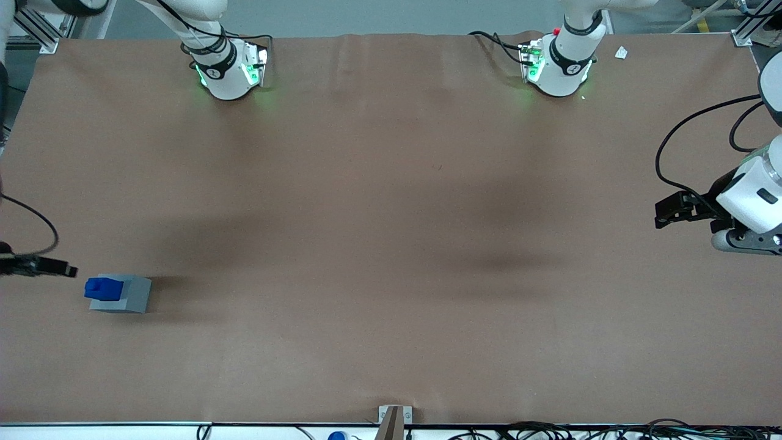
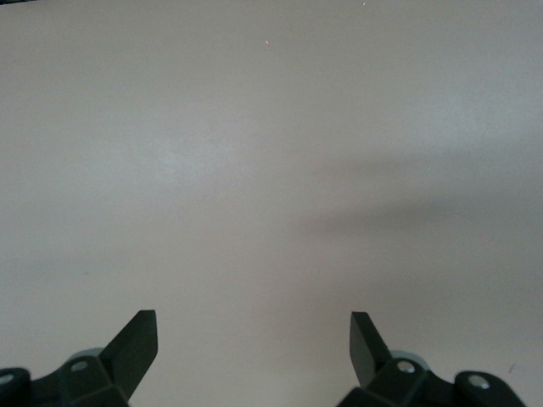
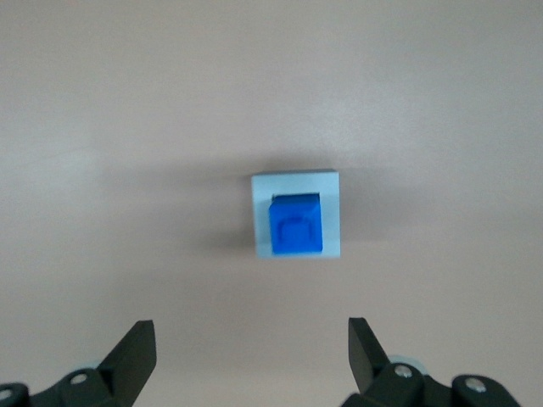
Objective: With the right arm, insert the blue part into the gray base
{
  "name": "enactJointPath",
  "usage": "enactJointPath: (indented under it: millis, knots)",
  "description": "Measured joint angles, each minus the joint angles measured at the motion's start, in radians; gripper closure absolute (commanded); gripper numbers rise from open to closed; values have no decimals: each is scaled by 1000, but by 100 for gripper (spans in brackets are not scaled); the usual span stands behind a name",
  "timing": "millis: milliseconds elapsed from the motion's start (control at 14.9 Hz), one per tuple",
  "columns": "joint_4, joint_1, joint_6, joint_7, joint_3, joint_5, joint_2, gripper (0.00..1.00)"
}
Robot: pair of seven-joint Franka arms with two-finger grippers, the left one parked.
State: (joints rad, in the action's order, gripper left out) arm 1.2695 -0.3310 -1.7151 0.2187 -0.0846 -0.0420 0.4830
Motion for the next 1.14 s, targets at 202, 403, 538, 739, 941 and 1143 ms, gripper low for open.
enactJointPath:
  millis: [202,403,538,739,941,1143]
  knots:
    - [117,27,46,0,-7,-1,-204,0]
    - [190,82,108,-41,-11,-1,-341,0]
    - [202,121,135,-111,-11,0,-377,0]
    - [202,158,141,-158,-12,0,-383,0]
    - [200,171,140,-188,-12,3,-384,0]
    - [200,183,140,-213,-12,10,-384,0]
